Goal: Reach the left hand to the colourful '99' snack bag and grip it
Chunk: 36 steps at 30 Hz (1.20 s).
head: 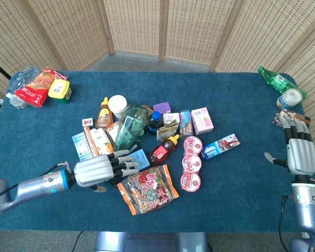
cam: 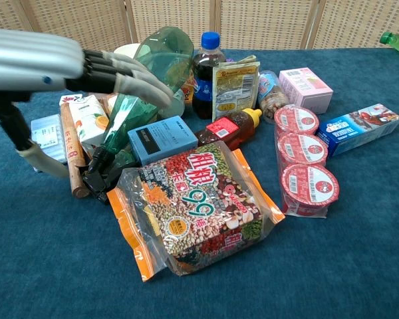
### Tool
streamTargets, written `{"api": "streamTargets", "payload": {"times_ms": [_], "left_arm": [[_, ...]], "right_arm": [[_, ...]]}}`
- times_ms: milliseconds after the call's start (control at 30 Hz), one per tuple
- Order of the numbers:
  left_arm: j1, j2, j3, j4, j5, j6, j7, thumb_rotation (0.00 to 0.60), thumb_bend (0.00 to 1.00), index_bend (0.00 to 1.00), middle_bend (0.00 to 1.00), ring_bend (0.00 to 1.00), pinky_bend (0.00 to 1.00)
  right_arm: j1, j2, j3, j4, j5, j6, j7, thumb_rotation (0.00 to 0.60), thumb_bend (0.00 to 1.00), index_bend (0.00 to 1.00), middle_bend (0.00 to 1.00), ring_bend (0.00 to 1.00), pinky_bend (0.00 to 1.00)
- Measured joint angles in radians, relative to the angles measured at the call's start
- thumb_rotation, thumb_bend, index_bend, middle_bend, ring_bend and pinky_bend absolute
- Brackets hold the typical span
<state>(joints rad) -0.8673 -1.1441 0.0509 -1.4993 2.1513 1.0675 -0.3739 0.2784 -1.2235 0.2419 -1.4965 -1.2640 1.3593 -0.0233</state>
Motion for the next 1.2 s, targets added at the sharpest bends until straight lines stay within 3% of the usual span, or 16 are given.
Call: {"api": "streamTargets", "payload": {"times_ms": [667, 933, 1033, 1200], "left_arm": [[-0.181, -0.156, 0.032, -0.014, -0.06, -0.181, 0.095, 0.6, 0.0, 0.0, 0.0, 0.0, 0.0], [-0.212, -0.207, 0.041, 0.017, -0.091, -0.192, 0.135, 0.6, 0.0, 0.04, 0.0, 0.0, 0.01], [-0.226, -0.22, 0.05, 0.023, -0.098, -0.195, 0.135, 0.6, 0.0, 0.13, 0.0, 0.0, 0.1], [-0.241, -0.236, 0.062, 0.025, -0.111, -0.193, 0.141, 0.6, 0.0, 0.27, 0.0, 0.03, 0.43]], "right_arm": [[-0.006, 0.005, 0.004, -0.003, 0.004, 0.001, 0.017, 0.6, 0.05, 0.08, 0.0, 0.0, 0.0], [-0.007, 0.006, 0.005, -0.002, 0.004, 0.0, 0.022, 0.6, 0.05, 0.08, 0.0, 0.0, 0.0], [-0.007, 0.006, 0.005, -0.002, 0.003, 0.001, 0.021, 0.6, 0.05, 0.08, 0.0, 0.0, 0.0], [-0.009, 0.007, 0.005, -0.004, 0.002, 0.003, 0.023, 0.6, 0.05, 0.08, 0.0, 0.0, 0.0]]}}
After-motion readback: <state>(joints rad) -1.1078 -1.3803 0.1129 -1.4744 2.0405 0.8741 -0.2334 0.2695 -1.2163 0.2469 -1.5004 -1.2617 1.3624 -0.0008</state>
